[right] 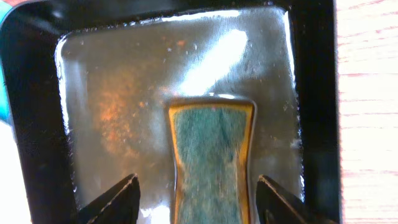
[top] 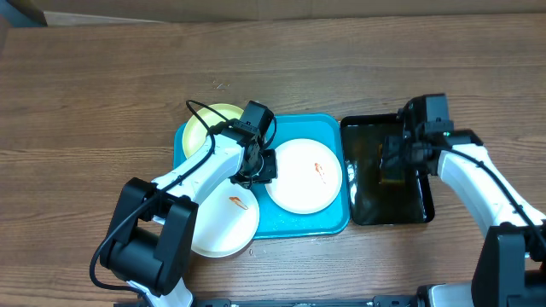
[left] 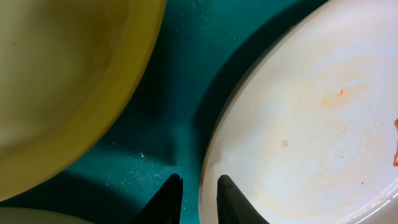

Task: Clean dirty plates on tray and stack at the side
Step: 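Grasp the green-and-yellow sponge with the right gripper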

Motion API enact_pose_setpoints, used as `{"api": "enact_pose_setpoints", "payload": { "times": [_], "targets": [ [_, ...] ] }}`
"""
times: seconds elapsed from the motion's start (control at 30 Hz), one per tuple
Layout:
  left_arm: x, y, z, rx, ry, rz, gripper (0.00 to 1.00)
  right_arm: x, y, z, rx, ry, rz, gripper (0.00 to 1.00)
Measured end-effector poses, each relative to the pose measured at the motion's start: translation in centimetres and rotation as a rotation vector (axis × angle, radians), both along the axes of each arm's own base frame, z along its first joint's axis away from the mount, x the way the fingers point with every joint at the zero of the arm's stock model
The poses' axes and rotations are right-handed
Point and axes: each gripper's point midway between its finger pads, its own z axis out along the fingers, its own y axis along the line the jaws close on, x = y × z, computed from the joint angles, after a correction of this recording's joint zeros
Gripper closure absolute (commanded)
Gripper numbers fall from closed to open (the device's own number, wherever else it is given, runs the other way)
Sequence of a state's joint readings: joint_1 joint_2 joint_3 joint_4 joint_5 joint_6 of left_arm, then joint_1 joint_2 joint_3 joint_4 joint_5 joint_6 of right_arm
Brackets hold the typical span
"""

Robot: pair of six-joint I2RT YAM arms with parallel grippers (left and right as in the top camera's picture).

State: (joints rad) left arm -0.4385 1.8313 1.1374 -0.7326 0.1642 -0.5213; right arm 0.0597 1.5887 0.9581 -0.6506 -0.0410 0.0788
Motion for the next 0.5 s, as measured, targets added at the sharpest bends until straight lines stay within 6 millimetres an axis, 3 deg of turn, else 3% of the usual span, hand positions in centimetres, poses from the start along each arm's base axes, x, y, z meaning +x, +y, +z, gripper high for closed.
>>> {"api": "enact_pose_setpoints", "payload": {
  "times": [0.23, 0.27, 0.33, 0.37, 0.43, 0.47, 0.5],
  "targets": [
    [0.0, 0.0, 0.0, 0.000, 0.000, 0.000, 0.78, -1.4, -0.2, -3.0, -0.004, -0.004, -0.002, 0.46],
    [0.0, 0.0, 0.0, 0.000, 0.000, 0.000, 0.78, -1.6, -0.2, -3.3, -0.004, 0.001, -0.002, 0.53],
    [0.0, 0.0, 0.0, 0.000, 0.000, 0.000, 0.79, -2.2, -0.2, -3.8, -0.006, 0.015, 0.000, 0.83],
    [0.0, 0.0, 0.0, 0.000, 0.000, 0.000, 0.79, -2.3, -0.2, -3.8, -0.006, 0.019, -0.002, 0.85],
    [0.0, 0.0, 0.0, 0.000, 0.000, 0.000, 0.79, -2.3, -0.2, -3.8, -0.006, 0.018, -0.003, 0.82],
    [0.0, 0.0, 0.0, 0.000, 0.000, 0.000, 0.79, -2.3, -0.2, -3.8, -0.005, 0.019, -0.003, 0.66],
    [0.0, 0.0, 0.0, 0.000, 0.000, 0.000, 0.79, -2.4, -0.2, -3.9, -0.005, 0.021, -0.003, 0.42]
  ]
}}
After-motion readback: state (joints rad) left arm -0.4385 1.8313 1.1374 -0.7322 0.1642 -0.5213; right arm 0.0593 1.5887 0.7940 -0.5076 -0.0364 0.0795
